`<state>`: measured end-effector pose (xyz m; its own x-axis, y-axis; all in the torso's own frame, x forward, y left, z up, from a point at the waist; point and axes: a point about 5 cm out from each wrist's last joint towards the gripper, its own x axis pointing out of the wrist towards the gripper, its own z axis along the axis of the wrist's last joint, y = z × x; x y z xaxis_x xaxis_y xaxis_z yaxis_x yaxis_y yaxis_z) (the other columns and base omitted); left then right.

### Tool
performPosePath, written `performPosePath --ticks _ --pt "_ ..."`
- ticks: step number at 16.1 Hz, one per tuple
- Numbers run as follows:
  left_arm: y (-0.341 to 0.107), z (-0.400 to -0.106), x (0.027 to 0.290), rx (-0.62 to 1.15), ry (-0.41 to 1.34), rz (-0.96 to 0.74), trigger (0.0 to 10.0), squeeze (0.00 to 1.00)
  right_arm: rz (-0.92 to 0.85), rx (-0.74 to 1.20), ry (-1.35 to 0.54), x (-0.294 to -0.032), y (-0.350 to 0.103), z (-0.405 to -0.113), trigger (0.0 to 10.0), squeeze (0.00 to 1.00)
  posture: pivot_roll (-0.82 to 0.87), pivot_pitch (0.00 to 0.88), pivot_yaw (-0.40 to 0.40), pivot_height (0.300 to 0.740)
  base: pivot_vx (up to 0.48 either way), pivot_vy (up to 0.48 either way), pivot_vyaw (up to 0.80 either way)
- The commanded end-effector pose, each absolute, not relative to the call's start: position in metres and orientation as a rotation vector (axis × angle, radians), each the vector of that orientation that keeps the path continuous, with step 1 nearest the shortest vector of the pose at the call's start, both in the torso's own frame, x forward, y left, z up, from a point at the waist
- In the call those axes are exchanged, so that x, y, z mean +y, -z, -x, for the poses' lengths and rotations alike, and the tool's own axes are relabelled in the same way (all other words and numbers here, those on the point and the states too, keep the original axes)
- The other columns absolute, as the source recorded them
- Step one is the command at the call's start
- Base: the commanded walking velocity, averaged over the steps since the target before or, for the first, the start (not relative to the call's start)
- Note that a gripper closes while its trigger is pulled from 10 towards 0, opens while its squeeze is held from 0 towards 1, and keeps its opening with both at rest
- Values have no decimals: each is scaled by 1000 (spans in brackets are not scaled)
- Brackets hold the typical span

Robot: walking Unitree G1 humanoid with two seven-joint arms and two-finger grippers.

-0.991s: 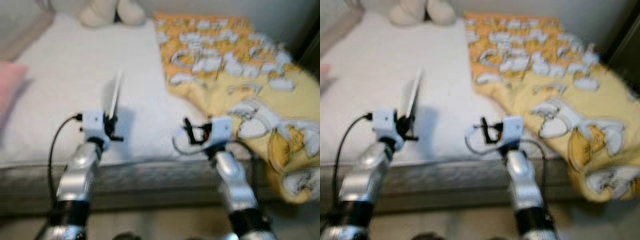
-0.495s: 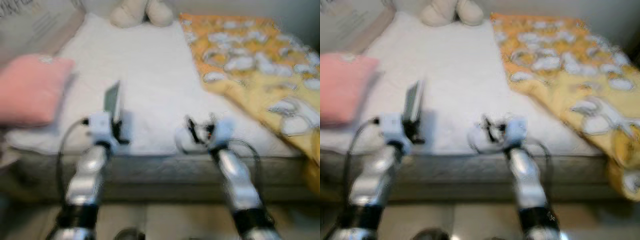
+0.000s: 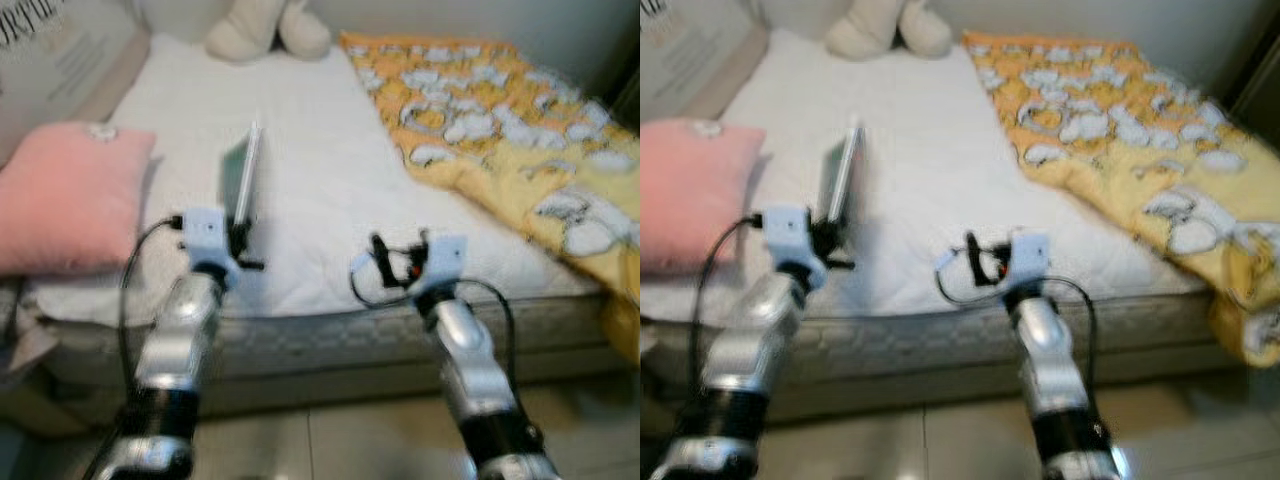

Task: Clean up the room

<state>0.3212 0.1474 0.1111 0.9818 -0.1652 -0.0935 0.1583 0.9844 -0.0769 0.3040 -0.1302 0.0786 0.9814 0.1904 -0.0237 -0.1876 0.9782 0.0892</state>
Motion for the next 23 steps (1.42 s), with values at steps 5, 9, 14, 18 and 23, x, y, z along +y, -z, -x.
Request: performPosePath --ticks 5,9,14,18,23 --pt "-118 -322 145 62 148 62 0 0 -95 14 -200 -128 -84 -306 10000 0 21 0 -32 740 0 0 0" --pt "-122 -323 146 36 163 28 0 0 -87 13 -217 -127 -84 -307 10000 0 26 0 -35 740 62 77 0" --pt "-125 -324 147 29 151 27 0 0 -86 15 -239 -123 -84 -307 10000 0 32 0 -34 740 418 0 0" --pt "-125 -325 148 33 133 38 0 0 -87 20 -241 -123 -83 -306 10000 0 31 0 -33 740 417 0 0" --pt "-126 -328 151 37 111 51 0 0 -89 21 -247 -123 -83 -306 10000 0 29 0 -35 740 419 0 0"
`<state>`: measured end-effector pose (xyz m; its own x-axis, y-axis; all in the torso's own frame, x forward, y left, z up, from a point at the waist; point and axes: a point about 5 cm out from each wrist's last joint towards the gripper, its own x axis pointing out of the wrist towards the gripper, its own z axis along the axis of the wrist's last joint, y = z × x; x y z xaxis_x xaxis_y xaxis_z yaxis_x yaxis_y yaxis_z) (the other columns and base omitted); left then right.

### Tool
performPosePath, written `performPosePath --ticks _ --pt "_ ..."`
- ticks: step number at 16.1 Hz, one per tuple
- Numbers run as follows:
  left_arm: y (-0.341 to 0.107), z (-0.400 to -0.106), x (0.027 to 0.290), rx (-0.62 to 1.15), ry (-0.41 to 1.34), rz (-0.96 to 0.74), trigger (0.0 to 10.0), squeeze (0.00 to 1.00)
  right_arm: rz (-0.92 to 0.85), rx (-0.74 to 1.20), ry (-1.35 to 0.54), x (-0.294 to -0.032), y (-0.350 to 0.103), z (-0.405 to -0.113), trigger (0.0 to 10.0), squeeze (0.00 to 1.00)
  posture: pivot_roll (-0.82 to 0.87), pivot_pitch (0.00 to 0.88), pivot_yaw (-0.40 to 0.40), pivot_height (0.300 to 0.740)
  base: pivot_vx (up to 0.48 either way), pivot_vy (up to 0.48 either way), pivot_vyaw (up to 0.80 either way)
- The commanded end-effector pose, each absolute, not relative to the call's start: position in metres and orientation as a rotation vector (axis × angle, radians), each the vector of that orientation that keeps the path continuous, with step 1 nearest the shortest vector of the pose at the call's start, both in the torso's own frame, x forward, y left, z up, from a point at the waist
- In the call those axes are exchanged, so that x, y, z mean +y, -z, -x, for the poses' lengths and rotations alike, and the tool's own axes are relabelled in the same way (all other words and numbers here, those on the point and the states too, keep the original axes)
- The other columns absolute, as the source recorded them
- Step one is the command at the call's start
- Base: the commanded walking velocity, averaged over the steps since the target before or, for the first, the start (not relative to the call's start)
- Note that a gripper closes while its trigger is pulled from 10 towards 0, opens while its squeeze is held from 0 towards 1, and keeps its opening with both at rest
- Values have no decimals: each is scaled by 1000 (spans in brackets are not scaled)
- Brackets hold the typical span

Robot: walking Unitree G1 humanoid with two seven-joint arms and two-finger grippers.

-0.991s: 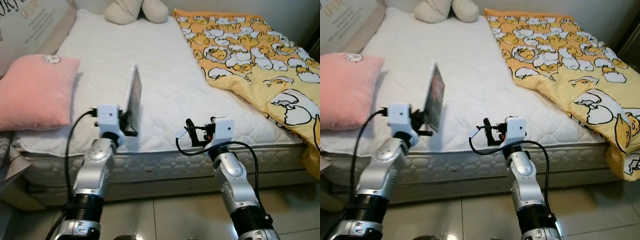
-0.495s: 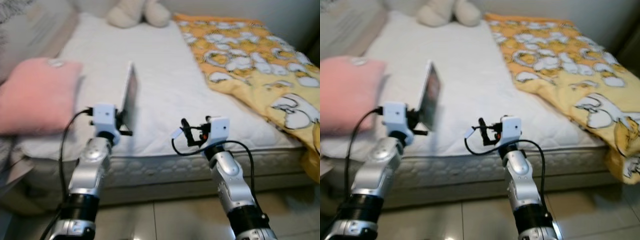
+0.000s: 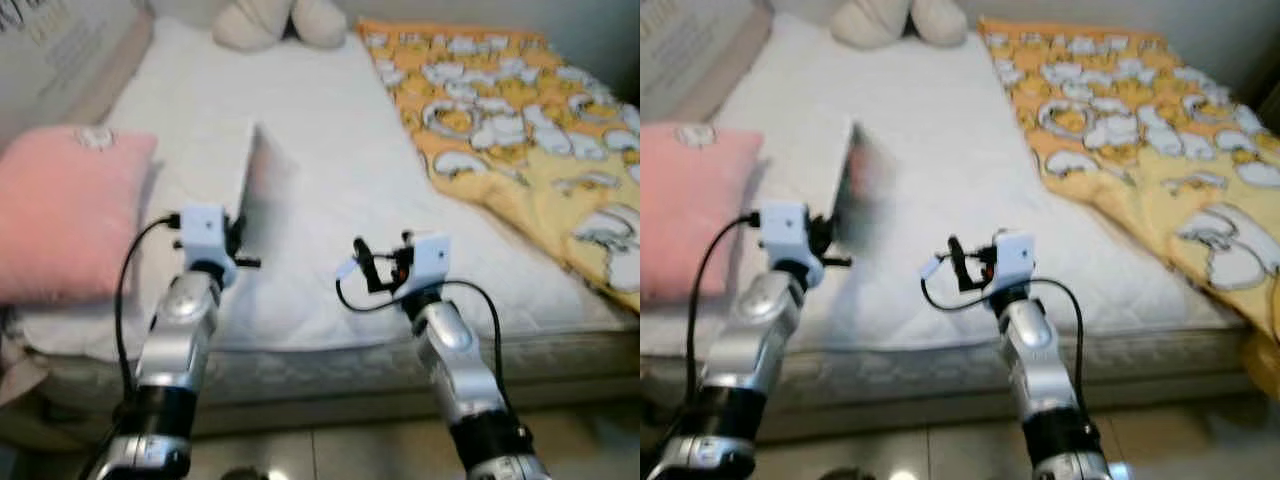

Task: Clean up the room

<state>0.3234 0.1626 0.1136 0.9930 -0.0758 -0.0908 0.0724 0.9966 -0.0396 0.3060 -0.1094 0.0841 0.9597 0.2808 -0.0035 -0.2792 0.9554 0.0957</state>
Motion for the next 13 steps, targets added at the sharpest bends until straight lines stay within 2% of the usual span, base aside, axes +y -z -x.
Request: performPosePath --ticks 1,3,5,6,11,13 --pt "-126 -331 153 45 103 65 0 0 -88 21 -251 -124 -83 -304 10000 0 29 0 -38 740 420 0 0" --pt "-122 -336 152 100 118 104 0 0 -87 22 -252 -125 -83 -304 10000 0 28 0 -45 740 461 0 0" --pt "-112 -354 157 171 141 119 0 0 -71 42 -260 -132 -80 -300 10000 0 6 0 -81 740 0 0 0" --pt "-115 -368 167 189 110 117 0 0 -43 48 -278 -137 -81 -296 10000 0 -17 0 -98 740 0 0 0" --pt "-134 -386 176 155 106 167 0 0 -27 38 -271 -147 -88 -292 10000 0 -53 0 -96 740 0 0 0" --pt "-137 -387 174 119 117 140 0 0 -43 39 -263 -143 -87 -294 10000 0 -42 0 -81 740 0 478 0"
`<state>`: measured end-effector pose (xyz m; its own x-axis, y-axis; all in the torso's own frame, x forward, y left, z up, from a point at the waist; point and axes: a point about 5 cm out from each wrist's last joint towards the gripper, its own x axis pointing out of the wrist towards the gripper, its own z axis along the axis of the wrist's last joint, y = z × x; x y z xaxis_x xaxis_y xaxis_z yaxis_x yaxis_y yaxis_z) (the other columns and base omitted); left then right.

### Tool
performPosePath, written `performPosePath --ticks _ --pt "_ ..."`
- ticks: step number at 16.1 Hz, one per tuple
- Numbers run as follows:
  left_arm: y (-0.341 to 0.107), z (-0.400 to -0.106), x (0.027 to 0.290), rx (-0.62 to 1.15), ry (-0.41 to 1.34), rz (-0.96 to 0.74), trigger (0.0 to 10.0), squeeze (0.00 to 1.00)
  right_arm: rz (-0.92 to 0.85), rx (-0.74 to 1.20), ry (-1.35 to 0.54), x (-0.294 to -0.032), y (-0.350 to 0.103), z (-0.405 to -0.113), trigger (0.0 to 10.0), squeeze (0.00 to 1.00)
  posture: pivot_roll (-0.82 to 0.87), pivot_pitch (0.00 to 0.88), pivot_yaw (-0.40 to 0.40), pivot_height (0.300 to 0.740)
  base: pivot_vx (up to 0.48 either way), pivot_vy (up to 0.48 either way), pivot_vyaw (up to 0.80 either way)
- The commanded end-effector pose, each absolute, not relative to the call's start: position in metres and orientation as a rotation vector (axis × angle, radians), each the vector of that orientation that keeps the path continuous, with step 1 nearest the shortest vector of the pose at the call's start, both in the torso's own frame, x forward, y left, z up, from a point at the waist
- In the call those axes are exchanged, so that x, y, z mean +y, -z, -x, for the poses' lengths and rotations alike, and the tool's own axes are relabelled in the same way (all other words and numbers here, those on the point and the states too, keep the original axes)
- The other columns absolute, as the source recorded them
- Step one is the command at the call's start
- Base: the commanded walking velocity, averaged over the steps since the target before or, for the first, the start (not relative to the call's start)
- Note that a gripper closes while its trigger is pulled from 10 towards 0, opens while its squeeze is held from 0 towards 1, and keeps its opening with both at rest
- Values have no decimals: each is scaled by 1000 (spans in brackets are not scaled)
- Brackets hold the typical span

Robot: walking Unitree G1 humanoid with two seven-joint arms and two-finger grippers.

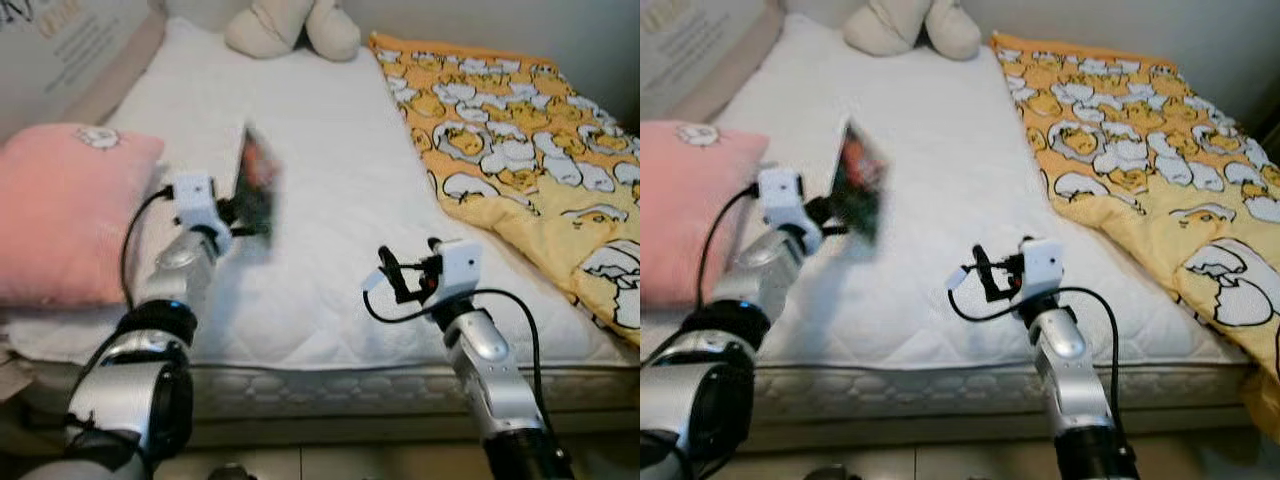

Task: Clean up the room

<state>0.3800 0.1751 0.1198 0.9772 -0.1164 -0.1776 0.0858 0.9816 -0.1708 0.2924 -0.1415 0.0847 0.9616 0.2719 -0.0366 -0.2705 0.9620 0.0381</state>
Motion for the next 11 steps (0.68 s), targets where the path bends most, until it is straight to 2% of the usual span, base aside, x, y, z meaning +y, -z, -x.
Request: performPosePath --ticks 1,6,8,11 --pt "-137 -387 174 112 107 153 0 0 -55 38 -270 -137 -86 -294 10000 0 -29 0 -73 740 0 480 0" --pt "-135 -389 170 129 107 182 0 0 -80 45 -293 -126 -84 -293 10000 0 -2 0 -68 740 0 480 0" --pt "-140 -392 168 129 115 202 0 0 -80 46 -293 -126 -84 -293 10000 0 -2 0 -67 740 0 0 0" --pt "-153 -400 149 141 181 259 0 0 -75 51 -290 -129 -83 -292 10000 0 -17 0 -69 740 0 0 0"
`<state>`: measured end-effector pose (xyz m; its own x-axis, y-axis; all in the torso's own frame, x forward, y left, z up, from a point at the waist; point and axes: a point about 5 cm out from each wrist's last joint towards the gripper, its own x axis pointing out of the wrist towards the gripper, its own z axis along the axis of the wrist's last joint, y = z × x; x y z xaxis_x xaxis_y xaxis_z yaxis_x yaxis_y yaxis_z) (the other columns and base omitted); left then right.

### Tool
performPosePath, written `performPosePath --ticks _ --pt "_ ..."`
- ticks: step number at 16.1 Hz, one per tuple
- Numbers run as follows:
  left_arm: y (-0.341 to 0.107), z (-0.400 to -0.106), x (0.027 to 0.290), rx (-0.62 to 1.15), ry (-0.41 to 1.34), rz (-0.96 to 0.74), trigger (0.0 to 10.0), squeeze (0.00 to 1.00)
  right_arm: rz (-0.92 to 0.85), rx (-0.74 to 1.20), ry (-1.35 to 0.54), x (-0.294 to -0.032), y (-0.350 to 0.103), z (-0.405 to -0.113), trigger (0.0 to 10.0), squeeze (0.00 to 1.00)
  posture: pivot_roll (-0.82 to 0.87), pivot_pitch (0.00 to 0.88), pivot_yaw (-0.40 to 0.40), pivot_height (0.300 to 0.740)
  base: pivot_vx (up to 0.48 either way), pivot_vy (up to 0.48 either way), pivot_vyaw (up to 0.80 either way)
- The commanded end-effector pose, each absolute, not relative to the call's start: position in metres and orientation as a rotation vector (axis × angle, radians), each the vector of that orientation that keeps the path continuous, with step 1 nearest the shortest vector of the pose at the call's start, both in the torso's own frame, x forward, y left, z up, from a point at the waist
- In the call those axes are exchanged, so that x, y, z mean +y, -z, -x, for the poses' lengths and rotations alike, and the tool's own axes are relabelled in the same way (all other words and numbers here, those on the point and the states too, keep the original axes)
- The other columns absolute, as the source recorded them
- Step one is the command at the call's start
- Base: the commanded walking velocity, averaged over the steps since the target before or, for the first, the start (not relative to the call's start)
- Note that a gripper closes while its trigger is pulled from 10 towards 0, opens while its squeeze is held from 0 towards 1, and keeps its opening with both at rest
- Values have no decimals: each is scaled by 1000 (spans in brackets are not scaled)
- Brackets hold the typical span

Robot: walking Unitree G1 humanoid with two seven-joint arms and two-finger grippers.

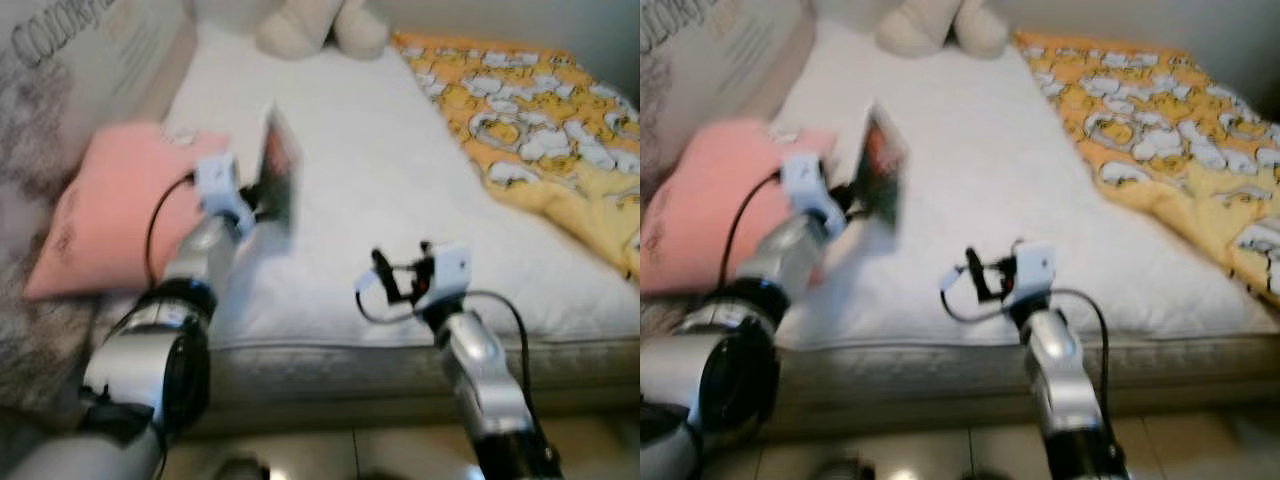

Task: Clean up the room

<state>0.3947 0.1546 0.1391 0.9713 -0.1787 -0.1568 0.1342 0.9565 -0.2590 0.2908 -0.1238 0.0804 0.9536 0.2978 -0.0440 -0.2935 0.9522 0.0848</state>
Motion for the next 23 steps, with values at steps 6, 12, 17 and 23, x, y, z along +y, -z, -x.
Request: performPosePath --ticks 6,12,17,23 --pt "-158 -403 127 167 237 413 0 0 -70 55 -290 -132 -84 -286 10000 0 -56 9 -74 740 0 0 0" --pt "-152 -403 121 202 146 671 0 0 -28 63 -345 -137 -87 -266 10000 0 -129 72 -89 740 0 0 0" --pt "-108 -385 139 312 -5 730 0 0 -18 100 -341 -144 -87 -246 10000 0 -195 117 -96 740 0 0 0" --pt "-81 -370 165 373 -125 688 0 0 -20 130 -354 -141 -90 -237 10000 0 -208 147 -105 740 0 0 0"
